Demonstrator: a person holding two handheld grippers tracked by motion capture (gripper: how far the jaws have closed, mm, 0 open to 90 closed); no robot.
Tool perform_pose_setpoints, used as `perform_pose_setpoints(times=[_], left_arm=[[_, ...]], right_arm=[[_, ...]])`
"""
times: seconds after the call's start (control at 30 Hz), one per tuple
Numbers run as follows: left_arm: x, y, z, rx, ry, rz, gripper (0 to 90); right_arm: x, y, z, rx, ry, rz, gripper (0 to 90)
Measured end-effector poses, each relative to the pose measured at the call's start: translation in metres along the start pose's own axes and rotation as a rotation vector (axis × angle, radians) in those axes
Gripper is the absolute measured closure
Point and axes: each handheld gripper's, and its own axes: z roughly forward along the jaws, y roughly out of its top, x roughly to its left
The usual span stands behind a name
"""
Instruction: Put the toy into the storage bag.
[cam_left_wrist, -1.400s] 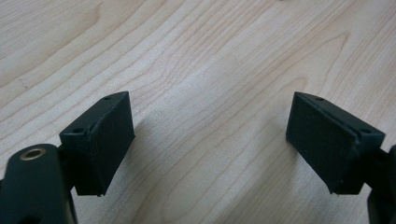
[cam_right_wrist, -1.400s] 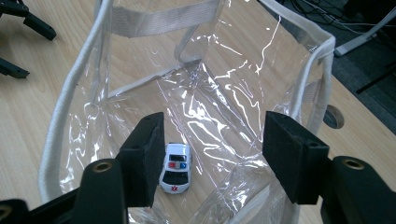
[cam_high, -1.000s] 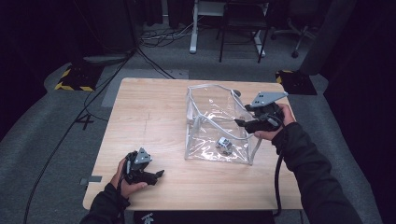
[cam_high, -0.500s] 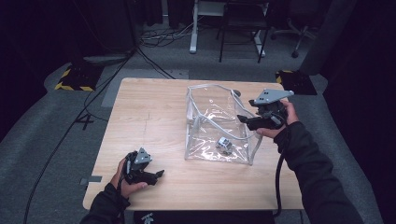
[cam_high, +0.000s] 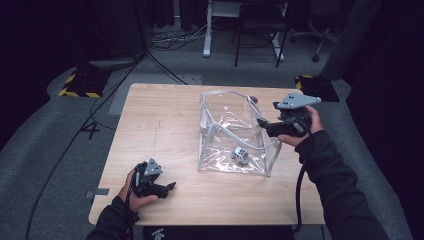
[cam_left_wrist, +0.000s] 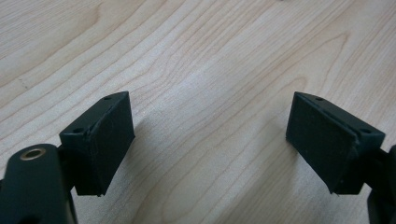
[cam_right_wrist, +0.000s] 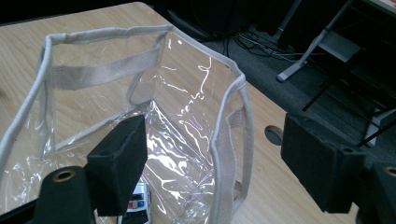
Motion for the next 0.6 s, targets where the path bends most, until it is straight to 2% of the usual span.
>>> perform_pose_setpoints(times=[0.53,0.6], left_arm=[[0.000,0.000,0.000,-0.001,0.001,-0.002,15.5],[0.000,0.000,0.000,0.000,0.002,-0.002,15.4]], right_arm=[[-0.012,-0.011,-0.006,-0.007,-0.047,0.047,23.7],[-0.015,-0.014,-0.008,-0.005,-0.058,0.039,23.6]])
